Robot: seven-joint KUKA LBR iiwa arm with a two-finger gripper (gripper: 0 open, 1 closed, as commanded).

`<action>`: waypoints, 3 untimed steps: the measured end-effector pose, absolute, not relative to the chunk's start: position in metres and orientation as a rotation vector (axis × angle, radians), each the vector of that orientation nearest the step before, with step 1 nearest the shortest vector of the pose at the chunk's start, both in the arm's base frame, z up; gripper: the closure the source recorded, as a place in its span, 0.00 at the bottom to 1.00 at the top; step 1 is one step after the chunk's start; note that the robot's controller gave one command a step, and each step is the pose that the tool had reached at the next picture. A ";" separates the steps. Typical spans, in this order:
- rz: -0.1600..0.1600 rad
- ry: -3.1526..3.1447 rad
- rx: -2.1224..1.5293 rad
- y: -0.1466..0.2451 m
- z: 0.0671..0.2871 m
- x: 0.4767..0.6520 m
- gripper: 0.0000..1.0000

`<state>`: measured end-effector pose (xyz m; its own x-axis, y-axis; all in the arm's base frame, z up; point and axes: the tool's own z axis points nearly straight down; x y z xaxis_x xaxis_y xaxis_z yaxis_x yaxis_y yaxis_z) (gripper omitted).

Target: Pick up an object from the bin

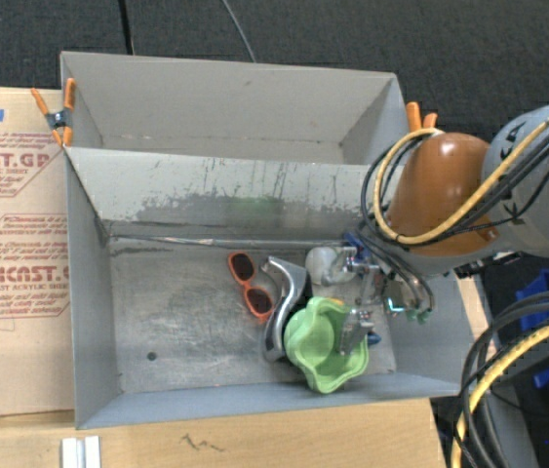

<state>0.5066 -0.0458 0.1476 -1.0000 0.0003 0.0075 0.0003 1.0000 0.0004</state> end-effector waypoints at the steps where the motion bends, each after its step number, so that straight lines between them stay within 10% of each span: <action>1: 0.001 -3.142 0.001 -0.046 0.152 0.509 0.00; 2: -0.003 -3.167 -0.041 -0.041 0.082 0.506 1.00; 3: 0.000 -3.173 -0.045 -0.042 0.079 0.505 0.00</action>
Offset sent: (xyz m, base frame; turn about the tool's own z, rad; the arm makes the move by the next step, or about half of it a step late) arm -0.0114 0.0027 -0.0776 0.0279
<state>0.5052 -0.0422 0.0785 -0.9991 0.0283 -0.0312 0.0283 0.9996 0.0006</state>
